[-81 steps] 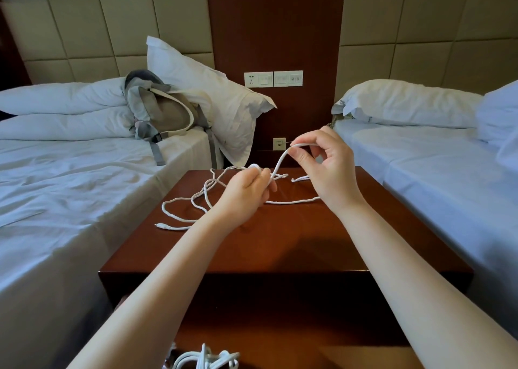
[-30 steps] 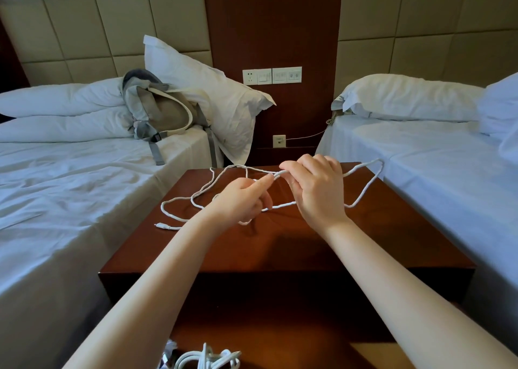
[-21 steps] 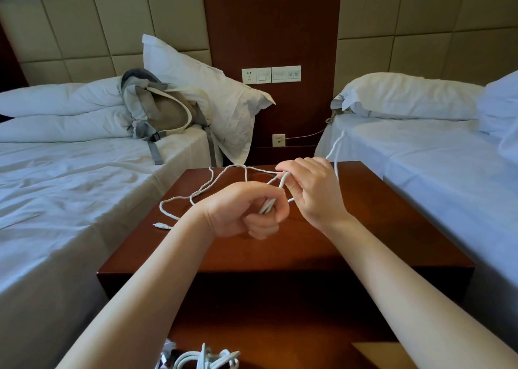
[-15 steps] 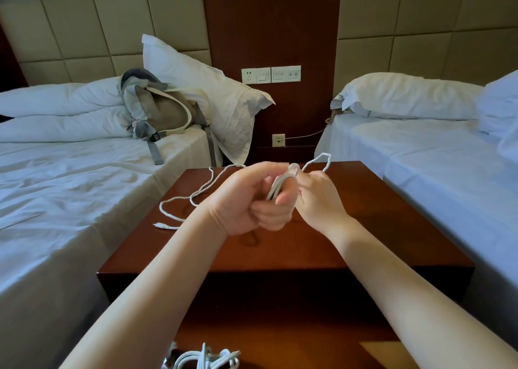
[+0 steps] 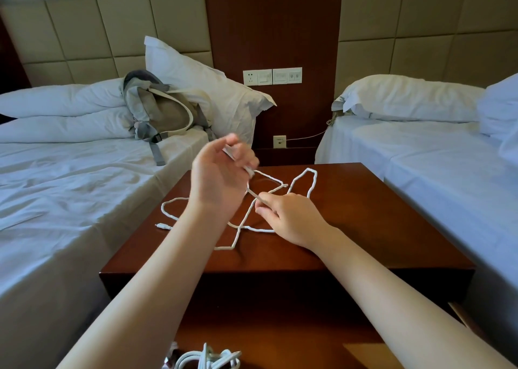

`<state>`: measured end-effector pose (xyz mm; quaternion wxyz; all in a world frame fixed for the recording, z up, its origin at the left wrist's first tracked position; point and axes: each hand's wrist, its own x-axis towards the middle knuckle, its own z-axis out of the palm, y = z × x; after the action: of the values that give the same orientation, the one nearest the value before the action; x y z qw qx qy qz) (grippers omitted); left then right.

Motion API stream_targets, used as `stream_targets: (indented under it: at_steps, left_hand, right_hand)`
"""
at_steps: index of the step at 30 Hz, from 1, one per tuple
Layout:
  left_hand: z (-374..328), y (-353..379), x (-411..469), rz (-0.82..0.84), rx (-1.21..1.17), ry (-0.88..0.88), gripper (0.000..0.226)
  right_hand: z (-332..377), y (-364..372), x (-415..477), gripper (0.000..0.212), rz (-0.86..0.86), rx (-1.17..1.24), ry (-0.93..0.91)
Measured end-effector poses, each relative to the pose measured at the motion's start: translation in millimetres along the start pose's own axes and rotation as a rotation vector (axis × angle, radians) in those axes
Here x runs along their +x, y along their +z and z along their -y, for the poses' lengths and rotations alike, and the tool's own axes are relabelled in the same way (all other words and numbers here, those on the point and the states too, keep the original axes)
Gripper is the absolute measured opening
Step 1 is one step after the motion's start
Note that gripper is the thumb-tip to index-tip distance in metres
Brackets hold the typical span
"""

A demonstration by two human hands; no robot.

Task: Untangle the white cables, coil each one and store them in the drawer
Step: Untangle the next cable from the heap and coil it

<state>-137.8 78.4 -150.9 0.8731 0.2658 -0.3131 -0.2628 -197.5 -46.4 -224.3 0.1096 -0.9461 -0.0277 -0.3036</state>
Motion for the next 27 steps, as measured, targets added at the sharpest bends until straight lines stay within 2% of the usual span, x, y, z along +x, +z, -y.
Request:
stream_targets:
  at_steps: [3,6,8,10,12,14,16,19,23,27]
  left_hand:
    - [-13,-7,10,-0.141,0.085,0.253,0.026]
    - [-26,-21,14,-0.256,0.336,0.467,0.03]
    - [-30,-34,15,-0.341,0.529,0.511,0.029]
    - [-27,-47,16,-0.462,0.844,0.534,0.031]
    - [-18,-55,13,-0.535,1.126,0.565,0.035]
    - [-12,-53,8,-0.568,1.284,0.584,0.031]
    - [-8,-50,6,-0.564,1.53,0.499,0.024]
    - [0,-54,11,-0.515,1.839,0.263,0.022]
    - [13,-50,9,-0.35,1.931,0.092,0.02]
    - [17,-36,-3,-0.185,1.904,0.17,0.024]
  right_hand:
    - [-7,4,-1,0.02,-0.039,0.004,0.024]
    - [-15,4,-2,0.024,-0.059,-0.076,0.053]
    - [-19,1,-2,0.028,-0.021,-0.075,0.12]
    - [-19,-3,-1,0.03,-0.049,-0.129,0.135]
    - [-17,-3,0,0.028,-0.182,-0.178,0.03]
    - [-16,-1,0,0.027,-0.302,-0.22,-0.055]
    - [-16,0,2,0.029,-0.375,-0.251,-0.102]
    - [-20,-9,3,0.029,-0.51,-0.316,-0.144]
    - [-29,-12,1,0.028,-0.63,-0.335,-0.081]
    - [-39,-15,2,0.027,-0.692,-0.364,-0.038]
